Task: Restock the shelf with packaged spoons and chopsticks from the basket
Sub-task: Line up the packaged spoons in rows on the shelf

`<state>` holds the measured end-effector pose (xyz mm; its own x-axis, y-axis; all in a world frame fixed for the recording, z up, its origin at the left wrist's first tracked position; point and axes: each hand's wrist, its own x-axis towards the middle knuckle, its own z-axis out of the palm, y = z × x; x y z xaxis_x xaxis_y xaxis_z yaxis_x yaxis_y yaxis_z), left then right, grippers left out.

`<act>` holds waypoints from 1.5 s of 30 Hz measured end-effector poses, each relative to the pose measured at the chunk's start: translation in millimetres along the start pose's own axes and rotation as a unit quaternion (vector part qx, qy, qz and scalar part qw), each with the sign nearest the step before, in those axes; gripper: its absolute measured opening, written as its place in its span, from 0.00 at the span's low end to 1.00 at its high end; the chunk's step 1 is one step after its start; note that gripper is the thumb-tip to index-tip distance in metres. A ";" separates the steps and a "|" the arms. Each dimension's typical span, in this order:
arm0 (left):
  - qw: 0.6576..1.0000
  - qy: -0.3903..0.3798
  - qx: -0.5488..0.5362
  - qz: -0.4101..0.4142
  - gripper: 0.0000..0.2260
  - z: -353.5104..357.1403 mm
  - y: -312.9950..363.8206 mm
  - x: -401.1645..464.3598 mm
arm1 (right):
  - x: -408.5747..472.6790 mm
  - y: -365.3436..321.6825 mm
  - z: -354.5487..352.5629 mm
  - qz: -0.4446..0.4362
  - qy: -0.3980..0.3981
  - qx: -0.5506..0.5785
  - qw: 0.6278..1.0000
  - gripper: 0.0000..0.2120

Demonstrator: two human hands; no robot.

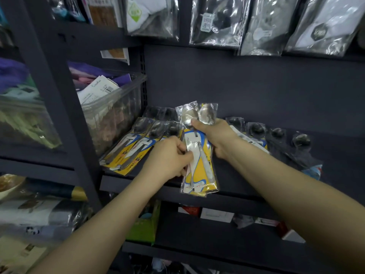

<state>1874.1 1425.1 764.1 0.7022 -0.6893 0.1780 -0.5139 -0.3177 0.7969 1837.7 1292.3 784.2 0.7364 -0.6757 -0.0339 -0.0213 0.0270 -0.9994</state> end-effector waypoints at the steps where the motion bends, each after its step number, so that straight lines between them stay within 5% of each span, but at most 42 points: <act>1: 0.999 -0.011 -0.029 -0.006 0.07 0.6 0.4 0.1 | 0.2 1.1 -1.0 -0.002 0.003 -0.006 1.000 0.06; 11: 0.988 -0.005 -0.144 -0.055 0.13 -4.3 -2.8 19.6 | -4.4 -3.8 -15.6 0.007 -0.015 -0.116 0.993 0.17; 20: 0.982 0.026 0.188 0.011 0.09 -1.0 -13.1 27.3 | 11.2 -2.0 -51.1 0.090 0.017 -0.215 0.972 0.08; 23: 0.959 0.044 0.277 0.037 0.20 4.0 -11.2 29.8 | 10.9 -1.1 -45.3 0.071 0.003 -0.247 0.966 0.04; 25: 0.951 0.045 0.296 0.081 0.19 2.2 -13.0 28.0 | 16.4 4.2 -43.4 0.055 0.002 -0.289 0.956 0.10; 29: 0.949 0.006 0.269 0.163 0.20 -18.3 -34.9 12.4 | 20.9 12.8 -42.0 -0.001 0.015 -0.413 0.911 0.17; 34: 0.918 -0.075 0.352 0.166 0.45 -45.7 -64.1 -18.5 | 11.8 17.9 -32.9 -0.131 0.041 -0.575 0.807 0.27; 36: 0.916 -0.112 0.360 0.136 0.49 -47.1 -67.8 -24.7 | 7.2 16.9 -23.7 -0.216 -0.055 -0.567 0.793 0.28; 39: 0.911 -0.115 0.378 0.120 0.52 -41.6 -69.2 -27.3 | 0.1 22.8 -9.3 -0.185 -0.255 -0.562 0.764 0.36; 45: 0.917 -0.076 0.366 0.137 0.49 -30.3 -68.5 -28.2 | -3.8 32.4 2.1 -0.161 -0.252 -0.670 0.680 0.40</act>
<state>1904.4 1486.0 722.0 0.4489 -0.8739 0.1865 -0.8932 -0.4326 0.1228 1835.6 1297.3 752.0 0.9798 -0.1392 -0.1434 -0.1509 -0.9857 -0.0747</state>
